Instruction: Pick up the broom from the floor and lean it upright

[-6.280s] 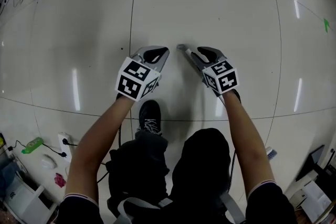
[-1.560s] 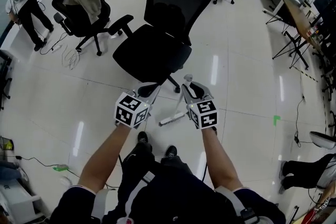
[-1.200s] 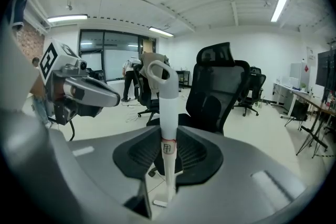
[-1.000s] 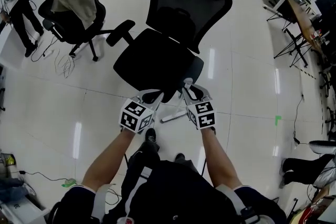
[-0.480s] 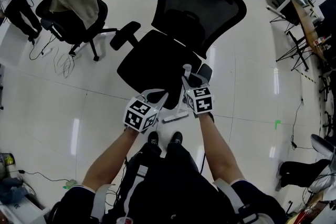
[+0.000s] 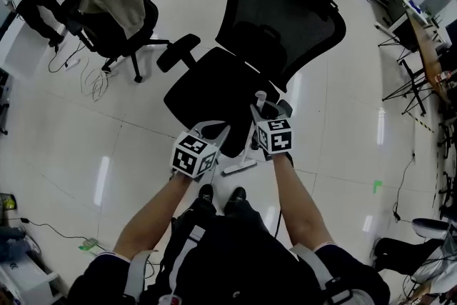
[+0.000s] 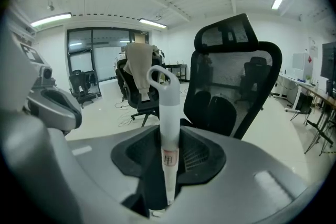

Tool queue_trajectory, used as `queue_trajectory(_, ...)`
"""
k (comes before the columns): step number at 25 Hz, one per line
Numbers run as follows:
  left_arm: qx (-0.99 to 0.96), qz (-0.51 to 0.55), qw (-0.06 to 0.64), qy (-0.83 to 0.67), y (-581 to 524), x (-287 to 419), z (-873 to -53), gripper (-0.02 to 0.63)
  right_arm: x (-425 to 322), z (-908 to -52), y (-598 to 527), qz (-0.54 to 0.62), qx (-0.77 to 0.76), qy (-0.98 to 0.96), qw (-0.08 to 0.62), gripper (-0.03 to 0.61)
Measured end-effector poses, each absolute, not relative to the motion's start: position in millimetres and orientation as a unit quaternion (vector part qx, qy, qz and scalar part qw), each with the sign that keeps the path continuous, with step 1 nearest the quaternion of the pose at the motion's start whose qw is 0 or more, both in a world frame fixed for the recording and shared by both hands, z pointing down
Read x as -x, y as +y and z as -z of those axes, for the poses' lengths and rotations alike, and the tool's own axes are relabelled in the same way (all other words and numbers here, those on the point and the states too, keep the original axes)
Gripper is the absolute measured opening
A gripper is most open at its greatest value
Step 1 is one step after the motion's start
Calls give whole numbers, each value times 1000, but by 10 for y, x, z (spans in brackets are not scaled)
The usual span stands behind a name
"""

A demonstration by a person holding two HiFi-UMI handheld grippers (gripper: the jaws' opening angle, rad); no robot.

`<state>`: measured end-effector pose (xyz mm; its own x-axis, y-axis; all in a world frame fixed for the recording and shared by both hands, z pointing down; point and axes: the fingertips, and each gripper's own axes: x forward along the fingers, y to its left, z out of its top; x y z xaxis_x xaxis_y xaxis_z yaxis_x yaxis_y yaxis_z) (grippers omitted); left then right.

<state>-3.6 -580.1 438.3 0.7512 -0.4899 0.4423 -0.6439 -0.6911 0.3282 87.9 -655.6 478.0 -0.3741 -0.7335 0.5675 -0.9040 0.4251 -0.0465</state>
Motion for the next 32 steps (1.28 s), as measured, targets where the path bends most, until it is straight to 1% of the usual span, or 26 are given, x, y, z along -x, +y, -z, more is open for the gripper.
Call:
queue_trajectory(9,-903,-155,234,-325,-5872,-41,-4274,0,-913,-4302,-6622,-147,-505,-829,192,198)
queue_trajectory(11,-904,-146,231,-328,-5907,-61,-4191,0,-952,-4127,-6568,-135,-508,-832,179,207)
queue_trajectory(16,-911,-117,215,-332,-6012,-201,-3871,0,-1110,-3670,-6407,-111,-523,-834,136,204)
queue_trajectory(25,-925,-72,181,-327,-6005,-516,-3311,0,-1403,-3075,-6082,-79,-541,-834,67,124)
queue_trajectory(28,-928,-64,176,-324,-5953,-551,-3187,0,-1438,-2959,-5975,-76,-542,-835,45,75)
queue_trajectory(31,-932,-64,165,-316,-5891,-590,-3086,0,-1474,-2856,-5883,-79,-546,-834,21,6)
queue_trajectory(32,-934,-66,160,-313,-5875,-602,-3054,0,-1478,-2825,-5857,-81,-545,-834,13,6)
